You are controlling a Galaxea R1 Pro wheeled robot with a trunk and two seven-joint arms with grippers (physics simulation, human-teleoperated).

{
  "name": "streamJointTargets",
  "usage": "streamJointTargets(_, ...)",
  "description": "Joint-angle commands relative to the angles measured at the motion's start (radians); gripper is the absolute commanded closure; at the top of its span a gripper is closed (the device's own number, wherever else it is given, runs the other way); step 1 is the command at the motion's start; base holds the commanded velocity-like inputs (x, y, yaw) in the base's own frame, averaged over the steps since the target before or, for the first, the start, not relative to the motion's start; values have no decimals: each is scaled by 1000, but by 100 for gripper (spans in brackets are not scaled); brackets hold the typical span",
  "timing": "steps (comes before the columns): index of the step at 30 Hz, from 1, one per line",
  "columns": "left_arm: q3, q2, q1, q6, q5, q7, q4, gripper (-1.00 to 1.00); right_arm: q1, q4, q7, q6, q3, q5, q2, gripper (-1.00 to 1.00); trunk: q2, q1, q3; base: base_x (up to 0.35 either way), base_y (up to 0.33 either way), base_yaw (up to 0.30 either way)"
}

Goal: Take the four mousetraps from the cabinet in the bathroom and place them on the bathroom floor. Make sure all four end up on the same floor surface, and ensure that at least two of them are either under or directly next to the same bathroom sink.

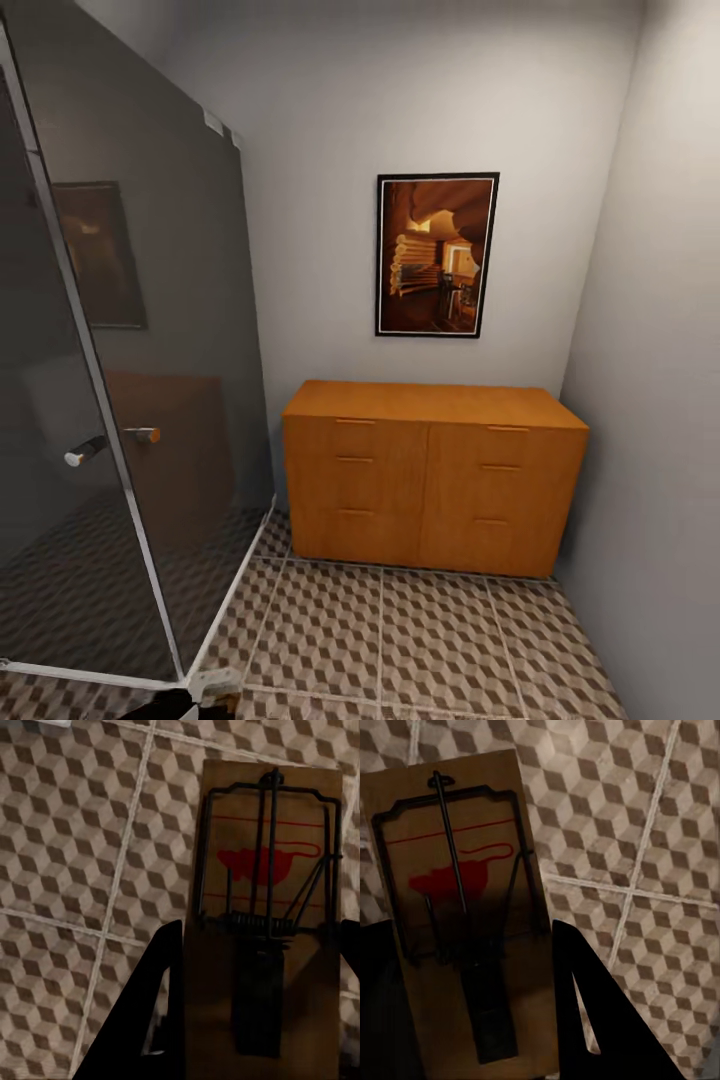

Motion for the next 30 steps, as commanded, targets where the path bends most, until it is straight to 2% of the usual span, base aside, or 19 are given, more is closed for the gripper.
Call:
streamJointTargets(1, -8, 1, 12, -15, 23, 12, -1, 100, 1, 2, -5, 1, -8, 4, 0, 100, -1, -1, -1, -346, 0, 0)
streamJointTargets(4, -7, 6, 45, -64, 67, 32, -1, 100, 4, 3, -9, 3, -8, 3, 6, 100, -1, -1, -1, -346, 0, 0)
streamJointTargets(8, -6, 20, 84, -95, 121, 53, -1, 100, 6, 4, -11, 3, -8, 2, 11, 100, -1, -1, -1, -278, 0, 14)
streamJointTargets(12, -7, 23, 116, -122, 138, 55, -1, 100, 6, 4, -13, -3, -8, 2, 10, 100, -1, -1, -1, -66, 0, 183)
streamJointTargets(18, -5, 28, 178, -161, 146, 55, -1, 100, 2, 4, -14, -13, -8, 3, 11, 100, -1, -1, -1, -6, 0, 269)
streamJointTargets(19, -4, 41, 213, -198, 192, 53, -1, 100, 2, 4, -14, -13, -8, 3, 11, 100, -1, -1, -1, 0, 0, 277)
streamJointTargets(22, -5, 51, 254, -239, 234, 47, -1, 100, 1, 3, -15, -14, -8, 3, 8, 100, -1, -1, -1, 0, 0, 277)
streamJointTargets(30, -6, 53, 303, -252, 240, 45, -1, 100, 1, 2, -16, -14, -8, 3, 1, 100, -1, -1, -1, 0, 0, 277)
